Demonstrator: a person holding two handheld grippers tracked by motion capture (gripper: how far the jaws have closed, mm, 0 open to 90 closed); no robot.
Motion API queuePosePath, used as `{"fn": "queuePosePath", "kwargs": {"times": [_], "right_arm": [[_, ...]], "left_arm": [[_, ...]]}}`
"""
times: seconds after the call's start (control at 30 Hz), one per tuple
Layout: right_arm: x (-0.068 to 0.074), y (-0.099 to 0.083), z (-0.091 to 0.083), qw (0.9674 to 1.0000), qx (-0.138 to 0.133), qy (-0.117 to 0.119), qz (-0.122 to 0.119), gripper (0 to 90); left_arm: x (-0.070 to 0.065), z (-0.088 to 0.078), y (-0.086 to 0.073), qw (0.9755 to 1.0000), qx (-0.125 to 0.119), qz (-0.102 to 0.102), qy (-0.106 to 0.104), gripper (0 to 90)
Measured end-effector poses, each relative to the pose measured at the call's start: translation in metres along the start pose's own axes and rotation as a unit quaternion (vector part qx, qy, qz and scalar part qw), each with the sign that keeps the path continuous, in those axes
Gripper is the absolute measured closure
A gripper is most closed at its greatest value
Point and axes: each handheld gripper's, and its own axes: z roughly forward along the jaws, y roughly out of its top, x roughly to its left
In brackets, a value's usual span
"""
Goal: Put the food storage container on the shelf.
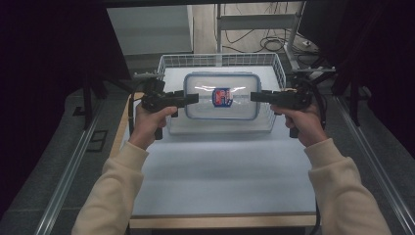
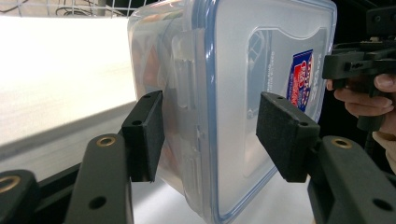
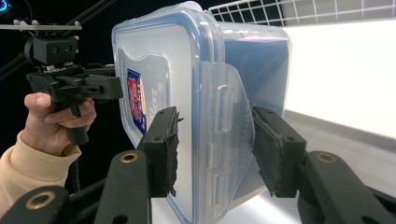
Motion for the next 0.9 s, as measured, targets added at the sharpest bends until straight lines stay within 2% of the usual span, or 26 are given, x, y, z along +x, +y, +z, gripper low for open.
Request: {"fn": "queuePosePath", "kwargs": {"times": [0.17,0.27,0.53,0.9], "right_arm": [[-0.006,0.007,0.001,1.0000,-0.003,0.002,0.001,53.0],[-0.013,0.016,0.003,0.9999,-0.002,0.006,0.009,53.0],[-0.024,0.034,0.007,1.0000,-0.001,0.003,0.007,52.9],[-0.046,0.061,0.025,0.9995,0.017,0.002,0.026,52.3]], "left_arm": [[0.003,0.005,0.010,1.0000,-0.003,0.002,0.000,43.5],[0.007,0.009,0.021,1.0000,-0.001,0.000,0.003,43.4],[0.017,0.020,0.037,1.0000,0.000,-0.009,0.003,43.3],[0.036,0.033,0.057,0.9996,0.011,-0.022,0.010,43.2]]}}
